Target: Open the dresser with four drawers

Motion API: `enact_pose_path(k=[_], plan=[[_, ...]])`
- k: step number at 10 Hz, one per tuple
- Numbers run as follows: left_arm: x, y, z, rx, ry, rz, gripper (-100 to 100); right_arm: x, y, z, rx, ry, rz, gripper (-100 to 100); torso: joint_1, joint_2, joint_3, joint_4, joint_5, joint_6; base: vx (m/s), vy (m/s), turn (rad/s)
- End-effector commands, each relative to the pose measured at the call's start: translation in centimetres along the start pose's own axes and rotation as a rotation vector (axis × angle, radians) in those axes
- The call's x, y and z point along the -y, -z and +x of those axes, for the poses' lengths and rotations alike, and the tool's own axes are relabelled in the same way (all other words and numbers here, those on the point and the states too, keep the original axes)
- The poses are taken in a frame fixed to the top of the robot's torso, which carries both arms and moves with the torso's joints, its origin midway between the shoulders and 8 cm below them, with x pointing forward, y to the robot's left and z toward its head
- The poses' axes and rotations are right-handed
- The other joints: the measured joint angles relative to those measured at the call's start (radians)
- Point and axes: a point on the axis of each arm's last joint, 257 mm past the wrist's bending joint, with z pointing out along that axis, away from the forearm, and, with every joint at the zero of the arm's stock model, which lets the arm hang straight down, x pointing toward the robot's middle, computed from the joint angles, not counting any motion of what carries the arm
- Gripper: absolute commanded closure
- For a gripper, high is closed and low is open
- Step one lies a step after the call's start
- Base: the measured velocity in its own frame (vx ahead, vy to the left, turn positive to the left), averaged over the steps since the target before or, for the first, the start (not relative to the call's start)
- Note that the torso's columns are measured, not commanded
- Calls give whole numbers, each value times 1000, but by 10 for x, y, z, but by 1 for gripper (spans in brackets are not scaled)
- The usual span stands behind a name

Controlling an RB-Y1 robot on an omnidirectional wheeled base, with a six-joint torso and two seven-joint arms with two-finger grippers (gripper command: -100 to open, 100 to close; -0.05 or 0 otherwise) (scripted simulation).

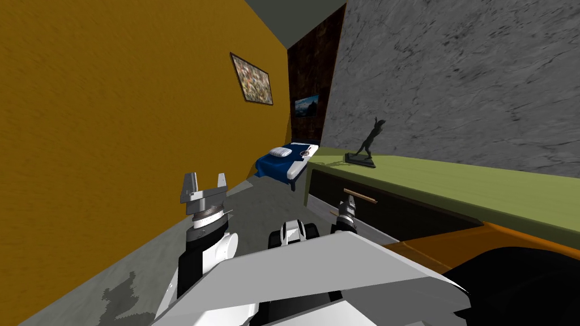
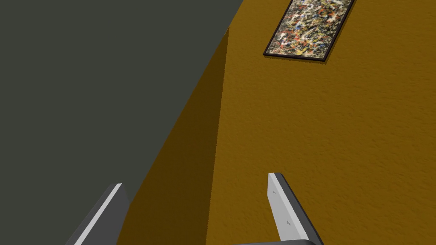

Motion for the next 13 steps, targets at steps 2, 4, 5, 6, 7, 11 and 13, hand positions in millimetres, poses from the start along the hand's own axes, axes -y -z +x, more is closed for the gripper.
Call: enact_pose_path(k=[2, 4, 5, 6, 7, 11, 13], plan=[[0, 0, 0, 0, 0, 0, 0, 0, -6, -22, 11, -99, -37, -100, -1, -1, -1, 0, 0, 0, -19, -63, -8], [0, 0, 0, 0, 0, 0, 0, 2, -10, -37, 25, -159, -57, -100, -1, -3, -2, -1, 0, 0, -12, -70, -10], [0, 0, 0, 0, 0, 0, 0, 3, -11, -43, 30, -183, -65, -100, -2, -2, -1, -1, -1, 0, -17, -75, -10], [0, 0, 0, 0, 0, 0, 0, 4, -13, -49, 37, -209, -73, -100, -2, -2, -1, -1, -1, 0, -7, -65, -8], [0, 0, 0, 0, 0, 0, 0, 6, -14, -56, 45, -236, -81, -100, -1, -2, -1, -1, 0, 0, -5, -62, -9], [0, 0, 0, 0, 0, 0, 0, 8, -16, -65, 53, -274, -94, -100, 1, -2, -1, -1, 0, 0, 12, -51, -3], [0, 0, 0, 0, 0, 0, 0, 8, -16, -65, 53, -273, -94, 100, -1, -3, -2, -1, 0, 0, 22, -22, 3]])
